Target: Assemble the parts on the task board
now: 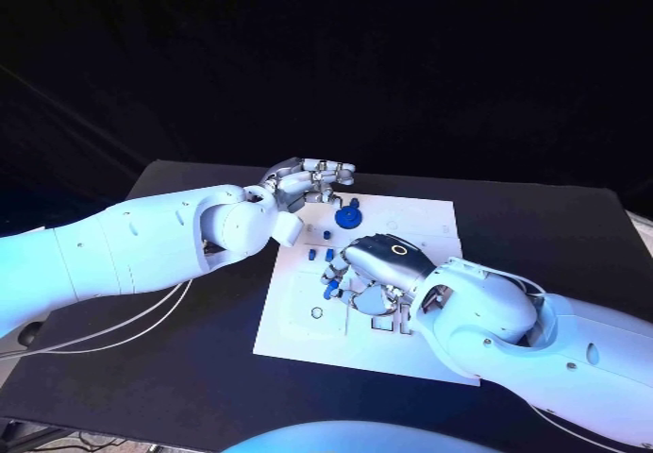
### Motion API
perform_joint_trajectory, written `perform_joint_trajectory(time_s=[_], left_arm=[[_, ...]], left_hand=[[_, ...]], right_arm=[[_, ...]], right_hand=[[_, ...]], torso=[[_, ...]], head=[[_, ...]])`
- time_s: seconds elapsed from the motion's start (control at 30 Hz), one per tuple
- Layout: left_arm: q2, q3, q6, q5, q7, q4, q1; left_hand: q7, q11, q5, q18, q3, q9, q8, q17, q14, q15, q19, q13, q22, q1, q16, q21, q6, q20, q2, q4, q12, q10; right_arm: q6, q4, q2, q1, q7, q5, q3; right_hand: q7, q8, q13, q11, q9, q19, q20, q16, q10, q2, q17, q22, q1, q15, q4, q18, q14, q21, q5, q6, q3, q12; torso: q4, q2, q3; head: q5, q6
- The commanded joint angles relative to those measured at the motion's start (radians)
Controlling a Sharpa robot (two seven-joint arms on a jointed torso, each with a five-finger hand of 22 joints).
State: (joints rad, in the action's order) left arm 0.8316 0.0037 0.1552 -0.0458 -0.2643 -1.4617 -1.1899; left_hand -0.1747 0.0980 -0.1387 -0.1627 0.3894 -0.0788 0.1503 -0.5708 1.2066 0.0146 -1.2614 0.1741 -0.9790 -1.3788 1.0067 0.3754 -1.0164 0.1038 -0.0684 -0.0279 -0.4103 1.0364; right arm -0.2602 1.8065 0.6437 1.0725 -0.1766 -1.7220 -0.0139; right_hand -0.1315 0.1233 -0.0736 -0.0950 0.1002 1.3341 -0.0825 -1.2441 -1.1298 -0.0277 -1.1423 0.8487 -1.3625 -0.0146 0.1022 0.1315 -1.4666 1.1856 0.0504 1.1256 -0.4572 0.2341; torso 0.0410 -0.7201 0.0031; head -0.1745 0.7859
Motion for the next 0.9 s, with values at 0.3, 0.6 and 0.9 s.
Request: perform_joint_trajectory(time_s=[0.3, 0.6, 0.9], left_arm=[[-0.006, 0.001, -0.012, 0.006, -0.014, 0.000, 0.001], [-0.011, 0.001, -0.014, 0.006, -0.015, 0.001, 0.001], [-0.016, 0.001, -0.016, 0.006, -0.015, 0.003, 0.001]], left_hand=[[-0.003, 0.001, -0.001, -0.017, -0.005, 0.000, 0.006, 0.001, -0.003, 0.000, 0.000, 0.001, 0.001, 0.008, 0.000, -0.003, 0.007, 0.006, -0.002, 0.000, -0.002, -0.009], [-0.003, 0.001, -0.001, -0.017, -0.005, 0.000, 0.006, 0.001, -0.003, 0.000, 0.000, 0.001, 0.001, 0.008, 0.000, -0.003, 0.007, 0.006, -0.002, 0.000, -0.002, -0.009], [-0.003, 0.001, -0.002, -0.017, -0.005, 0.000, 0.008, 0.002, -0.004, 0.000, 0.000, 0.001, 0.002, 0.008, 0.000, -0.004, 0.008, 0.006, -0.002, -0.001, -0.004, -0.010]], right_arm=[[-0.003, -0.072, -0.051, -0.034, 0.038, 0.018, -0.015], [-0.010, -0.095, -0.070, -0.054, 0.052, 0.021, -0.017], [-0.006, -0.113, -0.085, -0.064, 0.053, 0.021, -0.017]], right_hand=[[-0.002, 0.003, -0.001, 0.033, 0.000, 0.006, 0.001, -0.004, -0.040, 0.001, 0.003, 0.000, -0.011, -0.009, 0.001, -0.005, -0.039, 0.005, 0.008, 0.006, -0.006, 0.001], [-0.002, 0.003, -0.001, 0.033, 0.000, 0.006, 0.001, -0.003, -0.040, 0.000, 0.005, 0.001, -0.009, -0.008, 0.001, -0.005, -0.039, 0.006, 0.010, 0.006, -0.006, 0.001], [-0.002, 0.003, -0.001, 0.033, 0.000, 0.006, 0.001, -0.004, -0.040, 0.000, 0.004, 0.001, -0.010, -0.008, 0.001, -0.005, -0.039, 0.006, 0.011, 0.005, -0.007, 0.000]], torso=[[-0.0008, 0.000, -0.0003], [-0.0004, 0.001, 0.0009], [-0.0008, 0.001, 0.0004]], head=[[-0.010, 0.011], [-0.016, 0.018], [-0.018, 0.018]])
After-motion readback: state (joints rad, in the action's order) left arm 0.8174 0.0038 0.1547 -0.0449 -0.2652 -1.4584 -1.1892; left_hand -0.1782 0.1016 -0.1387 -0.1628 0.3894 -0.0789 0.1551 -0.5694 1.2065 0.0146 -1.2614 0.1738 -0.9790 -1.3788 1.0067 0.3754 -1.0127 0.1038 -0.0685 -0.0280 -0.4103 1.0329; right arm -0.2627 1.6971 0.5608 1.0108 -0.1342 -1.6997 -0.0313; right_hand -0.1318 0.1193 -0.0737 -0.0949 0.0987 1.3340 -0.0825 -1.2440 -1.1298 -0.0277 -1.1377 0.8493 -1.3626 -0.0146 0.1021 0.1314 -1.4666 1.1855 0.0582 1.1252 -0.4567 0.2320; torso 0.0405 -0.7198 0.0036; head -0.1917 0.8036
